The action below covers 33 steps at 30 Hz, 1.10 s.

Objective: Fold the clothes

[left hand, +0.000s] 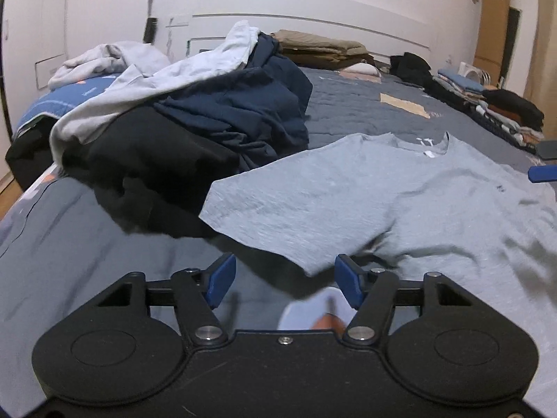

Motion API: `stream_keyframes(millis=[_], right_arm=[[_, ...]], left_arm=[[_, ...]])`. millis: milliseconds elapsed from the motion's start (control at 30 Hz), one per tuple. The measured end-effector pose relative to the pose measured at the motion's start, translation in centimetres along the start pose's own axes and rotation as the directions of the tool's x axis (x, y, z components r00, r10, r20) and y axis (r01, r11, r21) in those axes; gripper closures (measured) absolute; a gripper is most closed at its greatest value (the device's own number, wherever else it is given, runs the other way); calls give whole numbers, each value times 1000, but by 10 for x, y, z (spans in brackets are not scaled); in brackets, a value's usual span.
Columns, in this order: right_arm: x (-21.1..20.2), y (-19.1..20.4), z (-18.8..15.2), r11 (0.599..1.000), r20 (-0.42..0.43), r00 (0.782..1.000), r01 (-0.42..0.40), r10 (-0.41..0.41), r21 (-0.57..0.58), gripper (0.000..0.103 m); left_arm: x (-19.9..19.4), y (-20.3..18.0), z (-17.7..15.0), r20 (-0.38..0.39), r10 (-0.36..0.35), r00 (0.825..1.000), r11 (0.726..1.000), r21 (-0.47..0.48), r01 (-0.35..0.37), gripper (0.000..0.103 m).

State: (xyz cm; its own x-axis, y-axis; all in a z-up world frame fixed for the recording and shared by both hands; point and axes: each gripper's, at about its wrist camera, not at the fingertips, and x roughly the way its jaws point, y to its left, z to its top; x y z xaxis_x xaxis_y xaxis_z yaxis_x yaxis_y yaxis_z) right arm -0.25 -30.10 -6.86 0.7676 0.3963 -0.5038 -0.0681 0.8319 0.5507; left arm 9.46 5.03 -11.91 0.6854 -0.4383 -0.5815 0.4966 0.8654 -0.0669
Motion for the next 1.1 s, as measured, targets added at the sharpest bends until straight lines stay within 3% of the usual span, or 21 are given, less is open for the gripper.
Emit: stream_keyframes(millis=[67,167,333,367,400,467,500,600,667,867,933,967,1000,1100], right_arm=[[6,1,-4,1000,-16,1000,6,-6,-11,46],[13,-2,-8,1000,-45,999,20,-20,-11,46],[17,-4,-11,1000,-60,998,29,-29,-13,46],[18,-4,-12,1000,-62,998,28,-29,-12,46],[18,-5,-12,1000,-63,998,29,-29,-11,46],[19,-5,-13,999,-69,997,31,-32,-14,46],[19,-5,-14,999,-72,997,32,-33,-16,46],[18,-6,-13,999,-74,997,32,-33,-14,46],[18,-7,-13,1000,-75,997,29,-30,-5,46],[20,-8,-15,1000,-87,996,30,-29,1,46],[20,-8,-15,1000,-90,996,28,-28,1,46],[20,-8,-15,1000,-91,995,28,-27,2,46],[21,-8,-15,1000,-93,995,27,-27,2,46],[23,-8,-17,1000,-105,994,30,-30,-2,46]], left_arm=[[11,2,-1,-19,-36,999,999,10,36,61],[24,-6,-2,-58,-98,993,992,74,103,61],[36,-15,0,-43,-82,996,987,138,87,61],[37,-14,2,-29,-84,996,988,131,87,66],[35,-9,7,1,-86,996,992,93,85,83],[28,0,18,61,-85,994,996,14,85,88],[17,5,25,117,-89,989,996,-14,91,98],[-12,16,46,250,-105,963,987,-90,131,101],[-21,20,51,281,-123,952,978,-127,164,101],[4,14,34,62,-172,983,980,-91,177,95],[9,18,24,34,-163,986,983,-84,166,71],[12,22,21,31,-147,989,984,-98,150,50],[15,26,17,34,-133,991,984,-119,136,46],[27,34,15,47,-118,992,977,-172,125,47]])
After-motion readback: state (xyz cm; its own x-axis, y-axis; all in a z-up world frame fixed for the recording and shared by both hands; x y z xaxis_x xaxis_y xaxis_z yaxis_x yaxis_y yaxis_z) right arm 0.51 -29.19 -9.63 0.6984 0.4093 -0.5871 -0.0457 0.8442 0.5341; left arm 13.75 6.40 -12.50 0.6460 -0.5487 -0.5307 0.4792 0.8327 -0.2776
